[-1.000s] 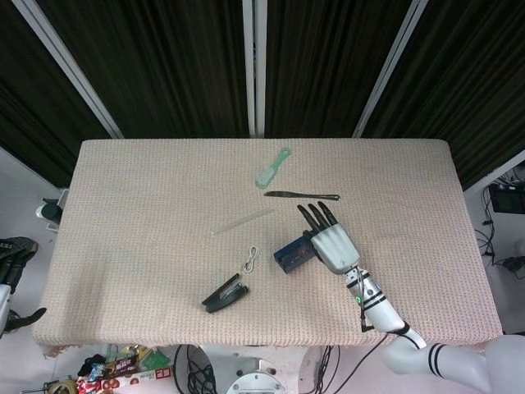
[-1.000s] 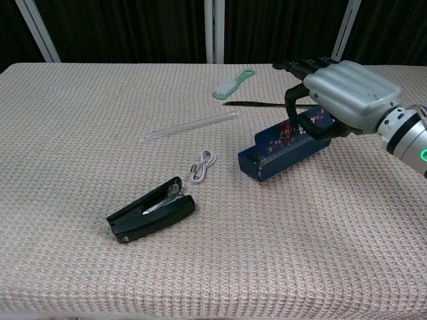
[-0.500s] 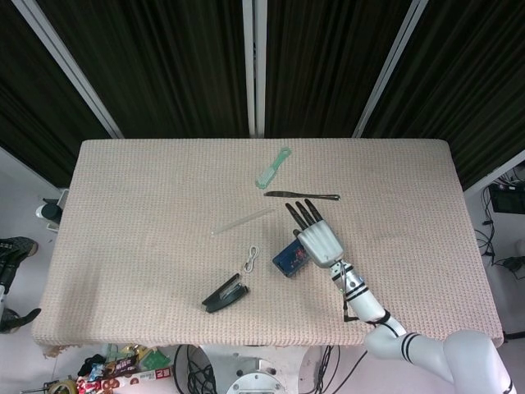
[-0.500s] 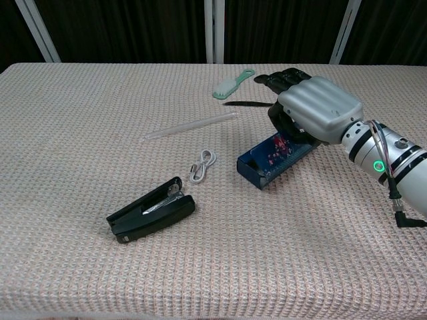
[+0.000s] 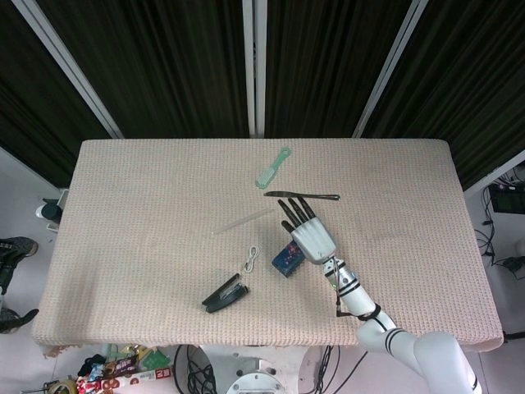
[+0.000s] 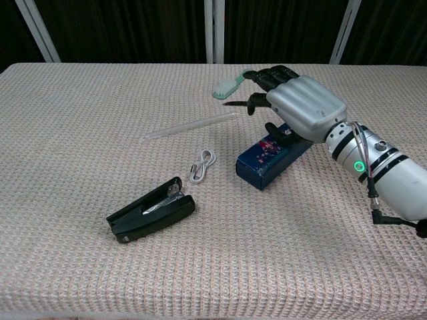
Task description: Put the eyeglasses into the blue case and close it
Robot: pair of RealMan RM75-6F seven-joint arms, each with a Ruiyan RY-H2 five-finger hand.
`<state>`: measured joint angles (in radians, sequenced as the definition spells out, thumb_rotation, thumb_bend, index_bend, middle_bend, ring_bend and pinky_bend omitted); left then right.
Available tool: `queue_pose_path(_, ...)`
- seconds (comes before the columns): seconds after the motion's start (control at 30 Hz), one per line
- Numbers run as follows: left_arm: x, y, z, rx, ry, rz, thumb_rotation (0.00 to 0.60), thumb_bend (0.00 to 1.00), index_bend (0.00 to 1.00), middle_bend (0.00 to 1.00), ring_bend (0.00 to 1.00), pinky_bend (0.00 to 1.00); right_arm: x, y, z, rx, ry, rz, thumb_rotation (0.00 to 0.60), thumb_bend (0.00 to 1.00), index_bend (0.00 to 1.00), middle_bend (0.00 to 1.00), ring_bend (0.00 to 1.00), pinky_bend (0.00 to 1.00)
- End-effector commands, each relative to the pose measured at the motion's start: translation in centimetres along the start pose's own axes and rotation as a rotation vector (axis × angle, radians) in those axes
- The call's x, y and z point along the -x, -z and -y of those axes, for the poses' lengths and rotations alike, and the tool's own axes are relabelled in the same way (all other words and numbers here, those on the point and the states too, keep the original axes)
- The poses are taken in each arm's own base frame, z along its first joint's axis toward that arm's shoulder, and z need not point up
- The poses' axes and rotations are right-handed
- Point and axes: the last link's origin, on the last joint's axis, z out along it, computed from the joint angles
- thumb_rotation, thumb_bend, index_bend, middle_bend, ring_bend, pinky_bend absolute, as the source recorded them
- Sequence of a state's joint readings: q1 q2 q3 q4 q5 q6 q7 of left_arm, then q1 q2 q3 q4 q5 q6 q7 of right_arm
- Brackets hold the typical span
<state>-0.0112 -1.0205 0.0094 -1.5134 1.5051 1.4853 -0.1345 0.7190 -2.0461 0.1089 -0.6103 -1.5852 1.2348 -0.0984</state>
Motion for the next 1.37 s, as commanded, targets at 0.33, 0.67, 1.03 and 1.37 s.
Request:
queue_pose_path(0.33,0.0,-0.1,0.1,-0.006,0.003,0.003,0.600,0.07,0.09,0.08,0.09,0.25,-1.1,-1.3,0.3,0.021,-0.074,-0.068,0.600,0.33,0.00,0.00,0.00,0.00)
queue_pose_path(0.67,-0.2,-0.4,-0.4,0.006,-0.001,-0.010,0.600,0.07,0.09,0.08,0.09,0.25,-7.1,3.7,-5.7,0.033,-0.101,-0.151,0.600,0.24,0.00,0.00,0.00,0.00)
queue_pose_path(1.03,-0.6,-0.9,-1.7,0.048,-0.002,-0.051,0.600,0.07,0.09,0.08,0.09,0.25,-12.7,18.5,-13.4,0.375,-0.015,0.099,0.600,0.18,0.00,0.00,0.00,0.00)
queue_pose_path(1.37,-1.4,-1.3,-2.5,0.072,-0.037,-0.073,0.600,0.07,0.09,0.08,0.09,0.25,-12.8,24.5,-15.6,0.535,-0.084,0.122,0.600,0.18,0.00,0.00,0.00,0.00)
